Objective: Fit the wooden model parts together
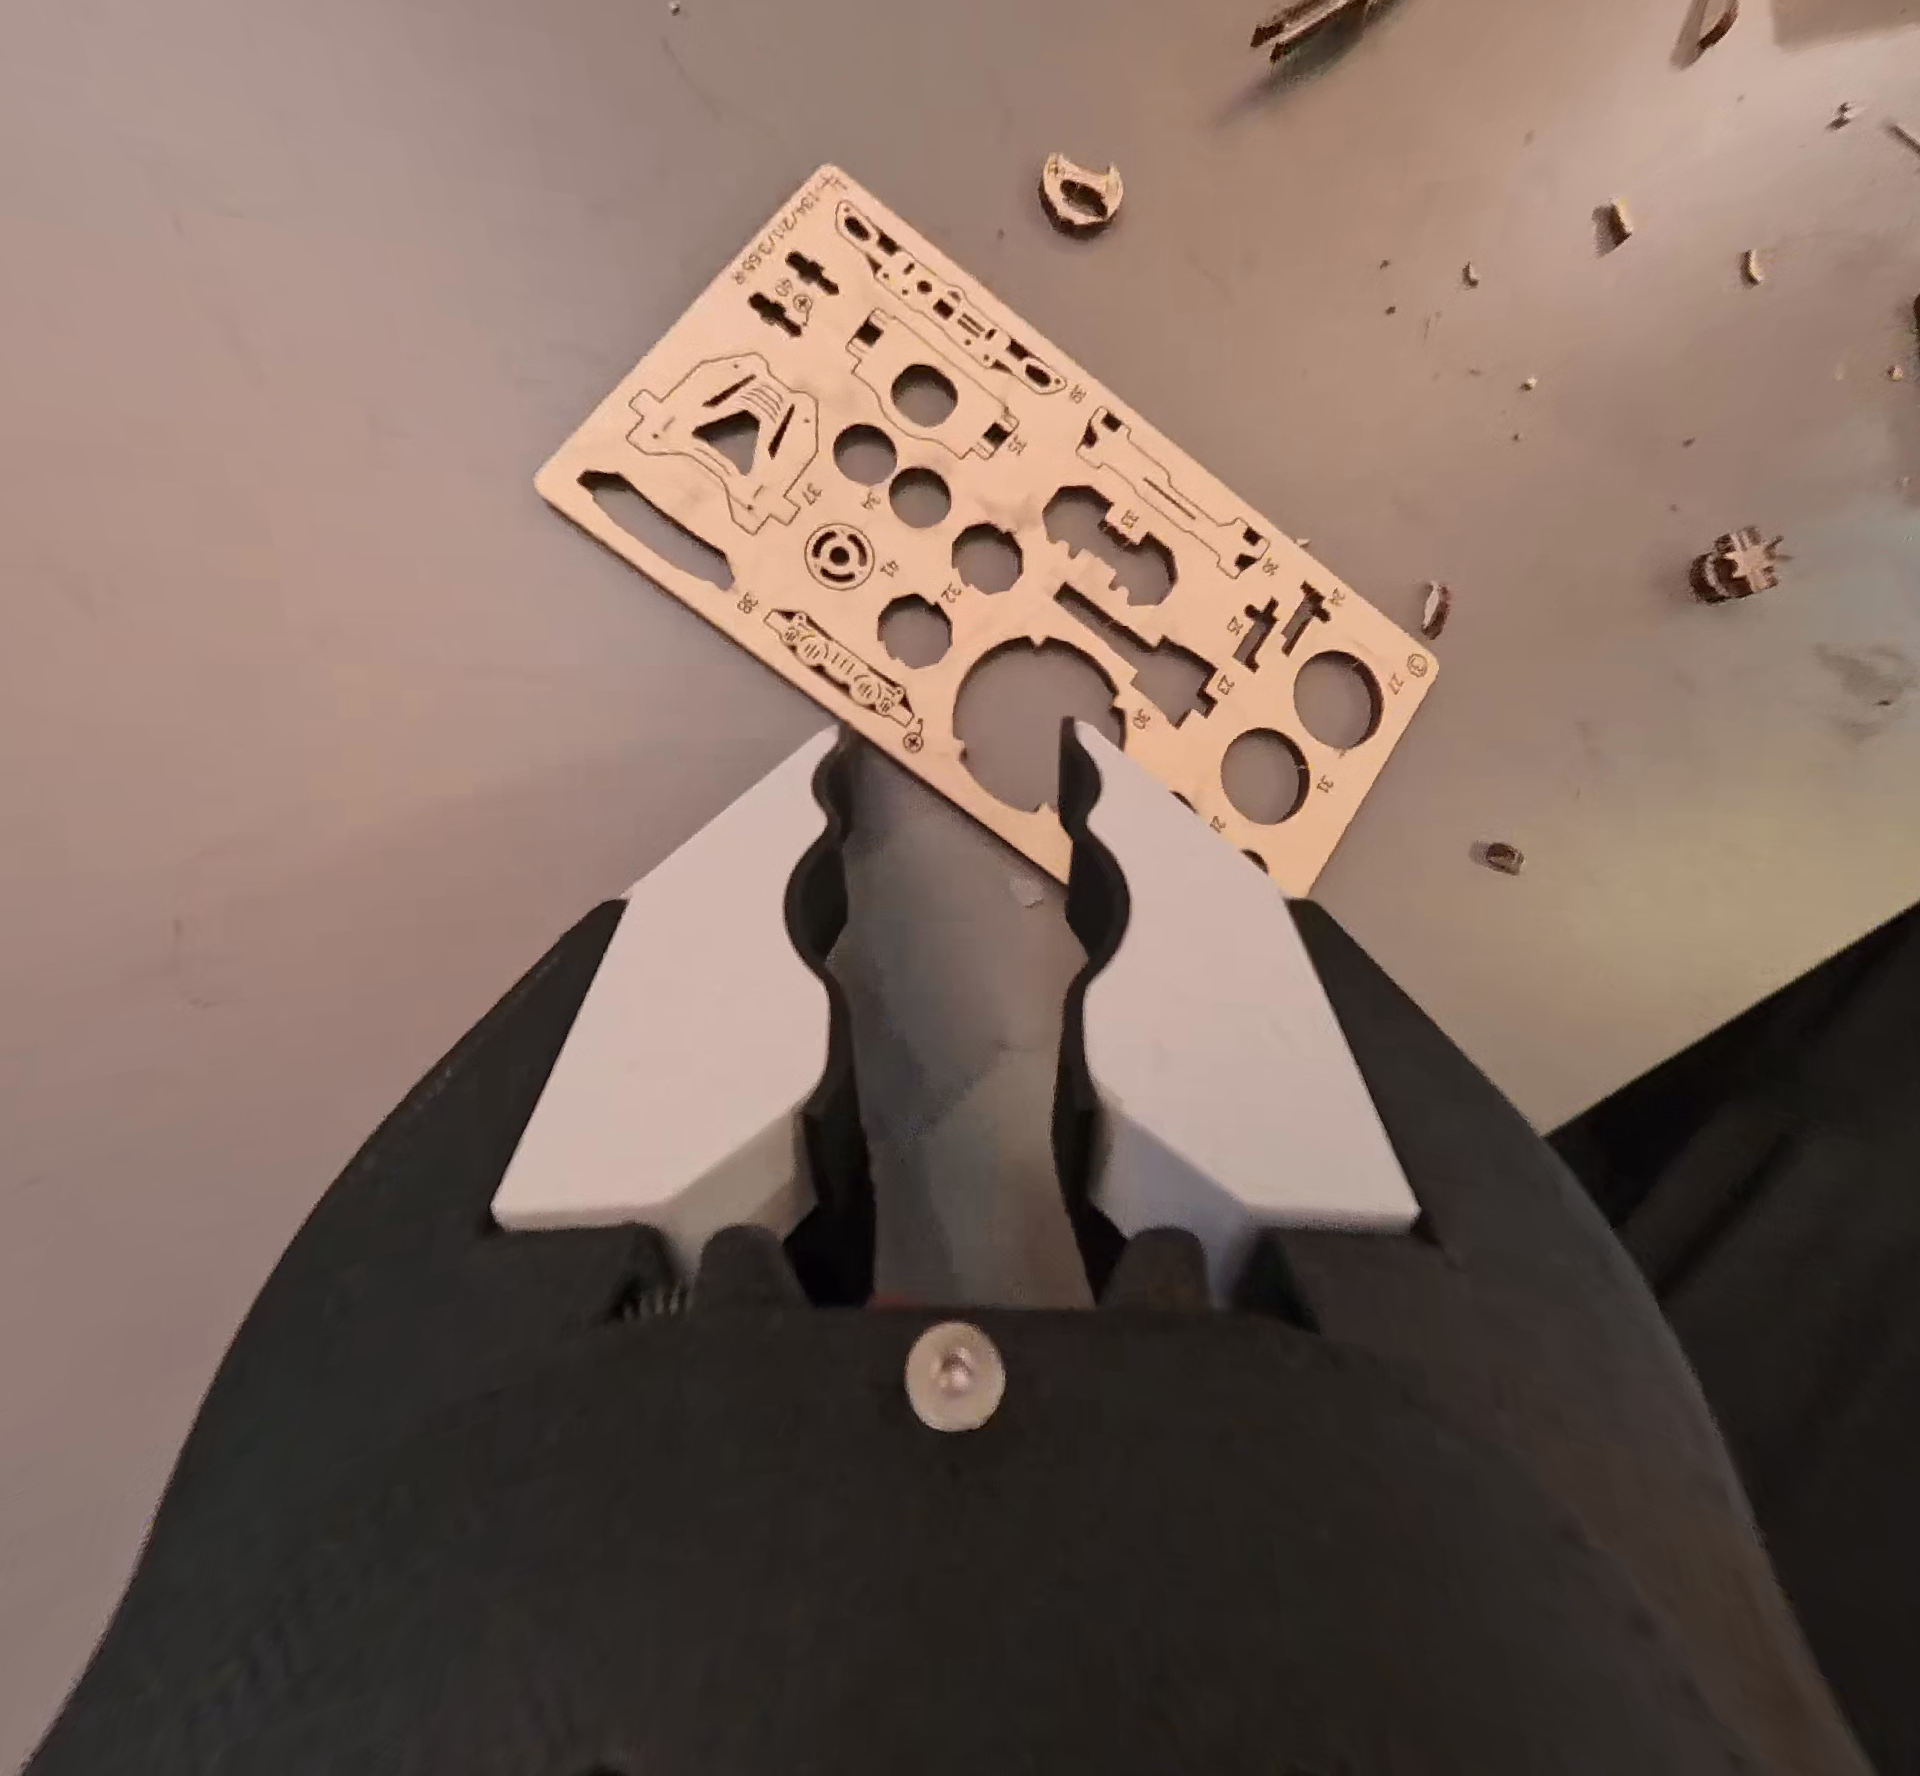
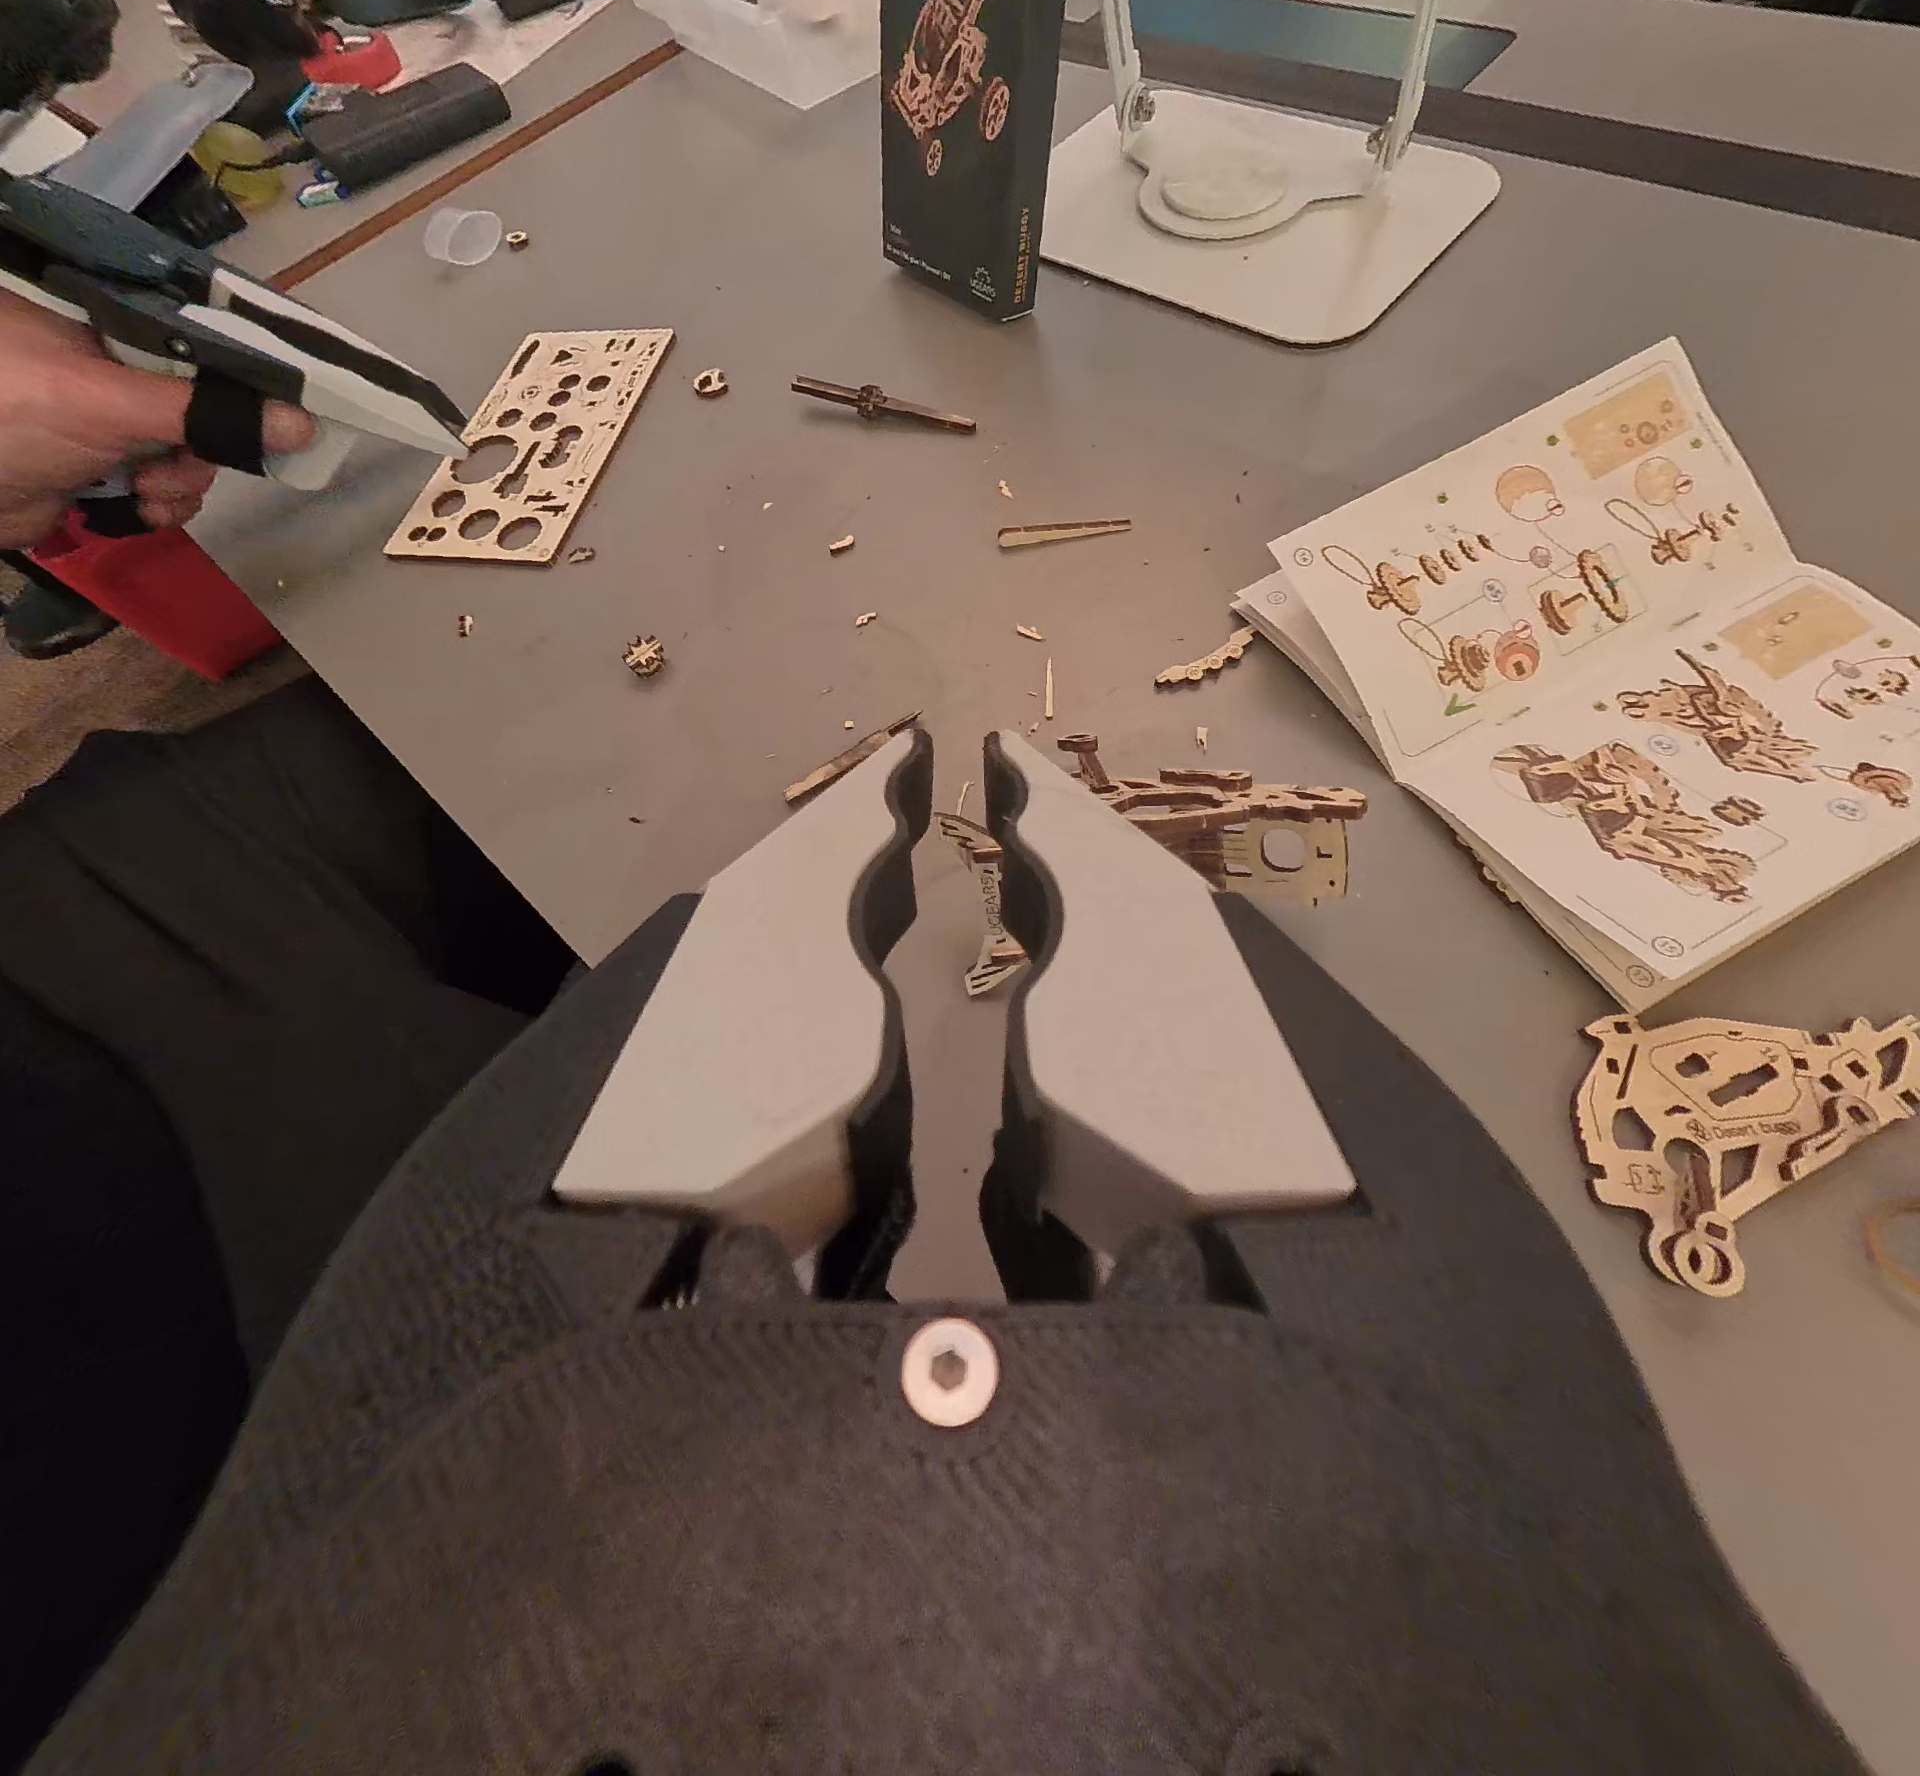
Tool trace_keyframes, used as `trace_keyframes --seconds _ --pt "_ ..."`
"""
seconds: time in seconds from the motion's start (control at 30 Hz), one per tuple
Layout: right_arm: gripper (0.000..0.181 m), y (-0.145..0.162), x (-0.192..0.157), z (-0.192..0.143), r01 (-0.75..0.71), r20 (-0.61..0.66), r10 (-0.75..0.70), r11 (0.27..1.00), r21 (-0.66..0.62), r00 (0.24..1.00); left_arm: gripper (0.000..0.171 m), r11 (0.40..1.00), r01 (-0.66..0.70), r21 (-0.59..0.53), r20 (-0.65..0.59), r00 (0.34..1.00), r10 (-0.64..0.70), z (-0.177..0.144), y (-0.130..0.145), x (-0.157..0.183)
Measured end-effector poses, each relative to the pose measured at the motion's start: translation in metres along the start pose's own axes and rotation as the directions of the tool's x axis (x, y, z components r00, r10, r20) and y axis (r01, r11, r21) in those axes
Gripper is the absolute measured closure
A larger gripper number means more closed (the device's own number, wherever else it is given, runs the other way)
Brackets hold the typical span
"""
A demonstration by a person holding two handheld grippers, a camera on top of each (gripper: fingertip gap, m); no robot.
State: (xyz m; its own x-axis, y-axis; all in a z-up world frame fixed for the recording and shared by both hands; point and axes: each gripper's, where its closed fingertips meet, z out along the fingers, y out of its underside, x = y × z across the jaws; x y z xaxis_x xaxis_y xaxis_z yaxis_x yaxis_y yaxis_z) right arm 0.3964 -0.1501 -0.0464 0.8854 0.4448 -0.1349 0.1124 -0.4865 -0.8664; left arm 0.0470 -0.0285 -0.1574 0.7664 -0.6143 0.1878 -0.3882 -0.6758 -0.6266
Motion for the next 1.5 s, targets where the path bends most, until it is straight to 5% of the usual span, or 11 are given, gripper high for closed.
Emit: trace_keyframes --seconds 0.1,0.27,0.47,0.63,0.93,1.2,1.3,1.5 --pt "0.175 0.0 0.0 0.0 -0.003 0.001 0.003 1.0 0.0 1.0 0.158 1.0 -0.011 -0.012 0.016 1.0 0.011 0.002 0.001 0.0" --pt "0.175 0.0 0.0 0.0 -0.001 0.001 0.001 1.0 0.0 1.0 0.171 1.0 -0.013 0.016 0.015 1.0 0.013 0.002 -0.001 0.0" --pt "0.175 0.0 0.001 0.0 -0.001 -0.003 0.001 1.0 0.002 1.0 0.171 1.0 -0.006 0.026 0.003 1.0 0.006 0.002 -0.002 0.002" --pt "0.175 0.0 0.001 0.0 -0.001 -0.001 0.001 1.0 0.003 1.0 0.133 0.998 0.059 0.02 -0.045 0.997 -0.058 0.003 -0.005 0.011" --pt "0.175 -0.002 0.0 -0.001 0.0 0.002 0.0 1.0 0.009 1.0 0.171 0.998 -0.039 0.055 0.019 0.999 0.038 0.014 -0.011 0.012" --pt "0.176 -0.002 0.001 -0.002 -0.004 0.004 0.004 1.0 0.014 1.0 0.171 0.998 -0.062 0.032 -0.004 0.998 0.062 0.012 -0.01 0.013" --pt "0.175 -0.002 0.001 -0.002 -0.005 0.004 0.005 1.0 0.012 1.0 0.153 0.999 0.006 0.037 -0.059 0.998 -0.004 0.008 -0.012 0.022" --pt "0.175 0.0 0.0 0.0 -0.007 0.011 0.007 1.0 0.007 1.0 0.15 0.998 -0.025 0.053 0.025 0.999 0.023 0.016 -0.008 0.029"
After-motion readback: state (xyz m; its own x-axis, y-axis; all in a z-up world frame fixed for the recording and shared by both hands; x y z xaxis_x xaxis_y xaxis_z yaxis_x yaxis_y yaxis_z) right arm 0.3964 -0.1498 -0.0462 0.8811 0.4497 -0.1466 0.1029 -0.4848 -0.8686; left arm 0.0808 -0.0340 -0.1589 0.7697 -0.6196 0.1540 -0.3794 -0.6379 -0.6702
